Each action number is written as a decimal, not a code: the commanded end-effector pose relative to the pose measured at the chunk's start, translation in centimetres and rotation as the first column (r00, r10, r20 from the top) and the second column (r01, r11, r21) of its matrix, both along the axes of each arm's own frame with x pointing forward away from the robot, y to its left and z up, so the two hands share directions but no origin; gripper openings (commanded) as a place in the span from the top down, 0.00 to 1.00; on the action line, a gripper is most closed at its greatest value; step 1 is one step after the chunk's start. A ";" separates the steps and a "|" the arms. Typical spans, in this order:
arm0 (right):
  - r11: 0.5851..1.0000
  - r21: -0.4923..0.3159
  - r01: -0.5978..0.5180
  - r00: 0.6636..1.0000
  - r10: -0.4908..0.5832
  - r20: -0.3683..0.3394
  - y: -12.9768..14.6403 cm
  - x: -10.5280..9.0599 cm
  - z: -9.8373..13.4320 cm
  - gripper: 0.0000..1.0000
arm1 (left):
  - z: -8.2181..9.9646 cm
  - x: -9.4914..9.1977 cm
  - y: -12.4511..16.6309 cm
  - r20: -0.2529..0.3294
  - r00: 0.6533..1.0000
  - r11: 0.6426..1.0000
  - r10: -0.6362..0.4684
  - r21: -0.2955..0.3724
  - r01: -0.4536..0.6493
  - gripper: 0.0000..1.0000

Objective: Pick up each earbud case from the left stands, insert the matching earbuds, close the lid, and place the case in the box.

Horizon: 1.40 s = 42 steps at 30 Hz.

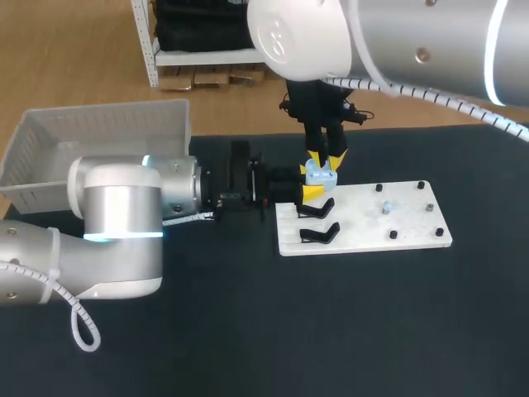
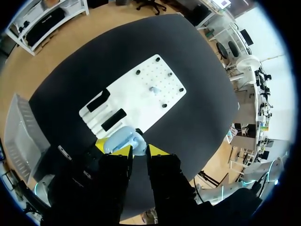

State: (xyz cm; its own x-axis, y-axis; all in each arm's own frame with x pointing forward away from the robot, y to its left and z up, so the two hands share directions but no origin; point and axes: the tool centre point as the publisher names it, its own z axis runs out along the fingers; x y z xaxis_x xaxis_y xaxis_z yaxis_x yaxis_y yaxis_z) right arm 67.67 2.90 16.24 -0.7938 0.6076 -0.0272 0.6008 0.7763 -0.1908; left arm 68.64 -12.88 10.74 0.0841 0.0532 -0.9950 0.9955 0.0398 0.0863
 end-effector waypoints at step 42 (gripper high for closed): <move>0.972 0.230 -0.050 0.992 0.021 0.127 -6.0 -1.9 3.0 0.55 | -0.1 -0.1 -0.1 0.004 1.000 1.000 0.008 -0.003 -0.008 1.00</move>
State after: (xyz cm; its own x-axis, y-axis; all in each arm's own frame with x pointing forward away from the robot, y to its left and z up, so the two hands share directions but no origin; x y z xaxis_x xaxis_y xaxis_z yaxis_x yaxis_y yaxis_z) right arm 68.28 -0.74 19.56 -0.8098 0.5853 0.0415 0.5771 0.8073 -0.1235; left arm 68.67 -12.87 10.74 0.0840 0.0535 -0.9950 0.9954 0.0407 0.0862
